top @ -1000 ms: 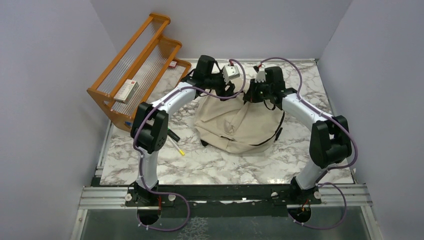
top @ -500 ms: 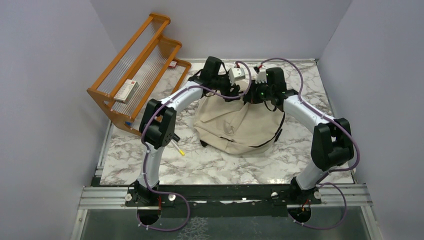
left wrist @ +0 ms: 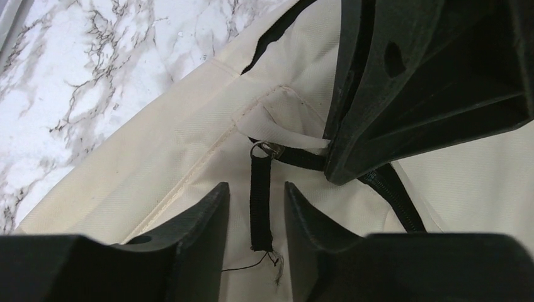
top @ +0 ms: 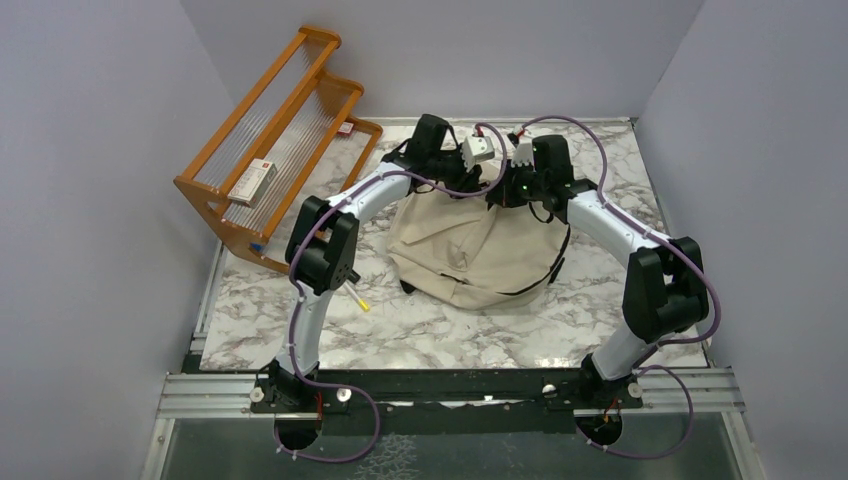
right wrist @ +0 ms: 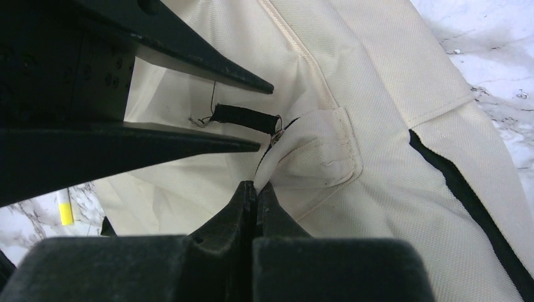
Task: Pack the student bag
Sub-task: Unzip the student bag at the center of the board.
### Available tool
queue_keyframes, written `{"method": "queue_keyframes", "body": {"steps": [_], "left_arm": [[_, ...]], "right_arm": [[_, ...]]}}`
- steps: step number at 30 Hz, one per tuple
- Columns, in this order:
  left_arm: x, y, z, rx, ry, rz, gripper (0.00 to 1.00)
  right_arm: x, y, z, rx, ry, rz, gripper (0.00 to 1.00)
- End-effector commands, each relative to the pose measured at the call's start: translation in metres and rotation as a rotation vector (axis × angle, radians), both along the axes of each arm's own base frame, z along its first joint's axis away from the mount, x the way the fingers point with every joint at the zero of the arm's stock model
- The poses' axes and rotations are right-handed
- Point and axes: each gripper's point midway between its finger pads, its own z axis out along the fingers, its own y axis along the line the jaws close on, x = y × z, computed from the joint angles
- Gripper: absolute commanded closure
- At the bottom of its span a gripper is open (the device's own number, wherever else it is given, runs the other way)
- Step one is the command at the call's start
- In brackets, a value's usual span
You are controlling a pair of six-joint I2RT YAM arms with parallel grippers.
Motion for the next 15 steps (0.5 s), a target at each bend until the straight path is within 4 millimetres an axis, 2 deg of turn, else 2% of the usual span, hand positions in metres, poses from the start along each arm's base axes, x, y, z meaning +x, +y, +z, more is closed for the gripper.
{"method": "queue_keyframes", "body": {"steps": [1, 8, 12, 15], "left_arm": [[-0.002, -0.009, 0.006, -0.016, 0.001, -0.034, 0.67], [0.002, -0.010, 0.005, -0.012, 0.007, -0.025, 0.98], [0.000, -0.009, 0.004, -0.011, 0.010, -0.028, 1.00], [-0.003, -0.006, 0.004, -0.003, 0.003, -0.031, 1.00]], "right_arm": [[-0.007, 0.010, 0.019, 0.044, -0.038, 0.049, 0.99], [-0.011, 0.007, 0.014, 0.037, -0.025, 0.033, 1.00], [-0.009, 0.000, 0.013, 0.030, -0.011, -0.032, 0.99], [-0.007, -0.008, 0.016, 0.032, 0.003, -0.114, 0.93]]}}
